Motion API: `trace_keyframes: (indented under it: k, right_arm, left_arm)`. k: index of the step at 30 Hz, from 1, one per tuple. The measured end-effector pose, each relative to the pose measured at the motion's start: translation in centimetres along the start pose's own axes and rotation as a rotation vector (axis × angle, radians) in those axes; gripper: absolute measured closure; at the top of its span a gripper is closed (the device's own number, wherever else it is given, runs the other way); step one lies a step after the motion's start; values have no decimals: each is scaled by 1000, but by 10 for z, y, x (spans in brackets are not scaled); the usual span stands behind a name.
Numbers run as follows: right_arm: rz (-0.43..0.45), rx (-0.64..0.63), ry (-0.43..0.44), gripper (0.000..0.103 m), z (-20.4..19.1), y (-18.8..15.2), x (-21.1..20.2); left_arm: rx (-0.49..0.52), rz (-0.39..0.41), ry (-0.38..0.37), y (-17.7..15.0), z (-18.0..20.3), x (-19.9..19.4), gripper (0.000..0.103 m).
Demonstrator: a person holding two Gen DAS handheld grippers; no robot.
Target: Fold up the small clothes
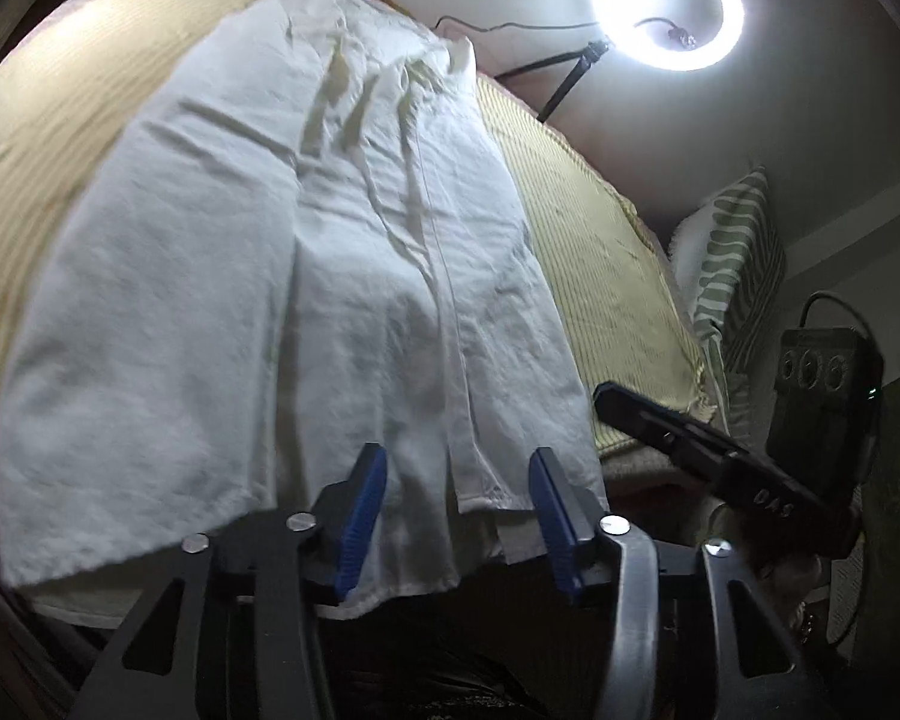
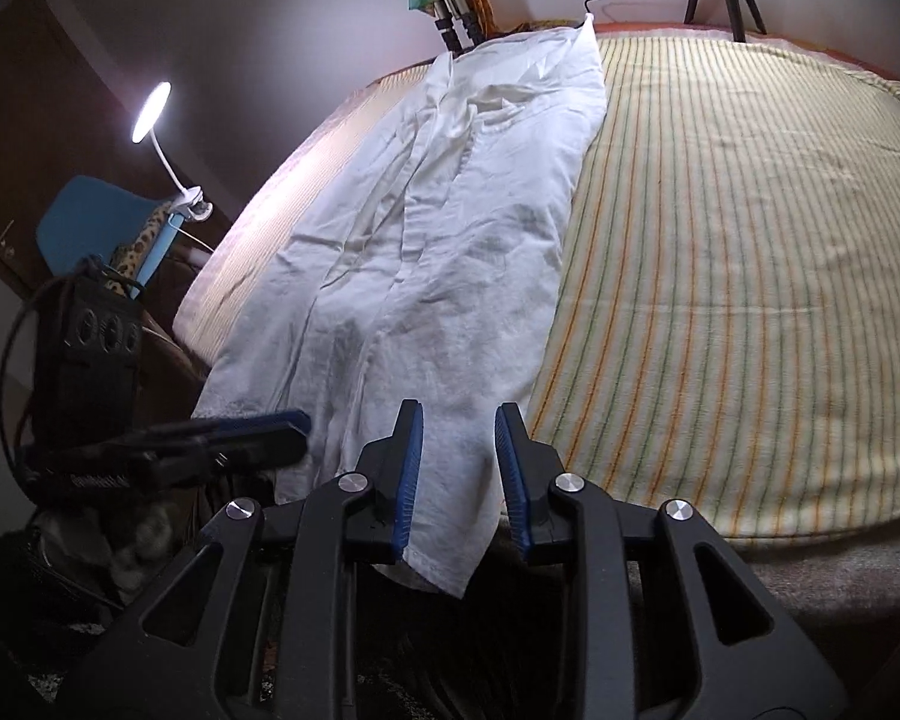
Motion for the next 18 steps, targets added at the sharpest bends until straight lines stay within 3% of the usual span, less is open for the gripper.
trace_keyframes:
  k: [5, 8, 10, 14, 18]
  right_arm:
    - [14, -5, -5, 75, 3, 7, -9]
    - [23, -1, 5, 75, 5, 13, -8]
    - [25, -4, 2, 75, 7, 19, -6]
    - [35, -23, 2, 75, 7, 33, -6]
    - [65, -79, -14, 75, 10, 59, -2]
  left_arm:
    - [-29, 15, -37, 1, 9, 14, 53]
    - [-33, 17, -41, 1, 10, 22, 75]
    - [-54, 2, -57, 2, 8, 30, 99]
    - [-59, 16, -84, 4, 14, 19, 103]
    - [77, 88, -32, 8, 34, -8, 103]
Point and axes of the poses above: each gripper's, at about its wrist camera, not at the fingertips, and x roughly the way its jaws point, z to its right, y to its top, the point moved 3 cm from there along x, roughly the way its jaws point, and after that the axes turned 11 degrees about -x, right-handed, at the moved point
